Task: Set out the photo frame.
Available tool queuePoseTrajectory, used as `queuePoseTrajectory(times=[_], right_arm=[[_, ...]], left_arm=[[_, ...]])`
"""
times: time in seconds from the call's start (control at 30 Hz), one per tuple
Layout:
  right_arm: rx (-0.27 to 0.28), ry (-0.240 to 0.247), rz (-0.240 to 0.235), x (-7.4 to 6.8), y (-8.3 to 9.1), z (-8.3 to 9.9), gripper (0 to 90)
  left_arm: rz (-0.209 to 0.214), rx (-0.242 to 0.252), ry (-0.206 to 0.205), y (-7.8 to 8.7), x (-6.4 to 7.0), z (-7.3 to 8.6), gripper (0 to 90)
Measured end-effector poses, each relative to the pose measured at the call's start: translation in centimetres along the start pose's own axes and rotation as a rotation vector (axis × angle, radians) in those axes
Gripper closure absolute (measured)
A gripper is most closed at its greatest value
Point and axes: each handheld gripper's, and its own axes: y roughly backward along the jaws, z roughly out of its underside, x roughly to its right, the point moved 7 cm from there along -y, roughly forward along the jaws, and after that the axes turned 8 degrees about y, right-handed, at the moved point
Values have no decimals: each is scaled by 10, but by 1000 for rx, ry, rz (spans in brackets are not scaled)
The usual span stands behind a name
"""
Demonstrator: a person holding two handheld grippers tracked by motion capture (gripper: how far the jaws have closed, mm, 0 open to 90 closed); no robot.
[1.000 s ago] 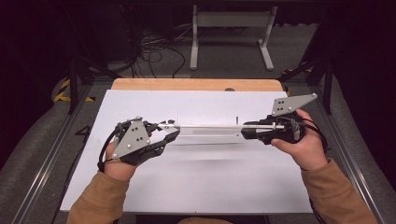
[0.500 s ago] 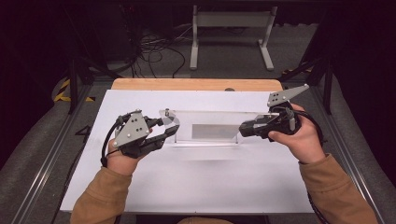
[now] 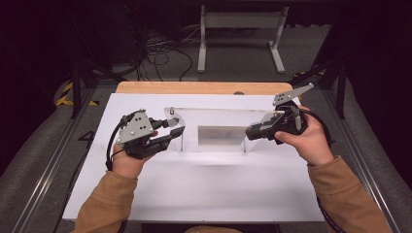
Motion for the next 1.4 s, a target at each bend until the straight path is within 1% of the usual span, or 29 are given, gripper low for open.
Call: queuePoseTrajectory(times=[0.03,0.1,0.13,0.17,0.2,0.23,0.27,0.33,0.4,0.43,0.57,0.6,0.63,0.67,0.73,0.77,0.8,0.9,1.0,1.03,1.07,1.17,1.23,1.27,1.3,1.37,1.4], right_arm=[[0,-3,-2,1,-1,-1,656],[4,-13,-8,3,-2,-3,654],[25,-16,-17,4,-4,-5,653],[41,8,6,6,-5,-6,640],[47,16,34,7,-5,-8,622],[45,14,44,8,-6,-8,622],[51,12,42,8,-6,-9,622],[56,7,40,8,-6,-9,622],[73,8,41,10,-6,-8,622],[81,9,42,10,-7,-8,622],[110,10,55,13,-7,-9,617],[112,6,55,13,-7,-9,622],[121,6,59,12,-8,-9,631],[124,7,59,12,-8,-9,640],[132,6,62,12,-9,-10,644],[137,4,62,12,-9,-10,649],[141,7,60,13,-10,-10,650],[148,-5,55,15,-10,-11,649],[172,-12,51,21,-10,-12,637],[187,3,69,24,-11,-13,626],[187,3,69,24,-11,-13,626],[202,30,119,29,-12,-15,614],[214,31,129,31,-12,-16,611],[214,31,129,31,-12,-16,611],[220,34,137,33,-13,-16,608],[235,38,152,37,-14,-17,602],[242,37,162,38,-14,-17,596]], left_arm=[[-9,-2,-6,-1,-2,0,647],[-20,3,4,-2,-5,2,637],[-27,4,13,-3,-8,3,630],[-27,6,18,-3,-10,3,638],[-3,29,34,-4,-11,3,648],[-3,29,34,-4,-11,3,646],[-13,26,27,-5,-12,2,644],[-14,31,34,-5,-12,2,643],[-17,36,30,-6,-15,2,640],[-16,38,38,-7,-15,1,640],[-31,44,45,-10,-19,0,628],[-39,41,45,-11,-20,0,622],[-36,41,47,-12,-22,-1,611],[-43,40,56,-15,-25,-1,604],[-38,41,58,-16,-27,-2,597],[-41,38,67,-18,-29,-2,592],[-43,45,70,-19,-31,-3,588],[-44,46,75,-20,-33,-4,587],[-50,52,87,-23,-36,-5,587],[-51,55,94,-24,-37,-5,590],[-52,54,97,-25,-38,-6,590],[-58,70,117,-30,-43,-8,580],[-70,74,112,-33,-45,-8,564],[-70,74,112,-33,-45,-8,539],[-72,76,116,-36,-46,-9,539],[-61,76,123,-40,-46,-10,464],[-66,76,122,-41,-47,-10,428]])
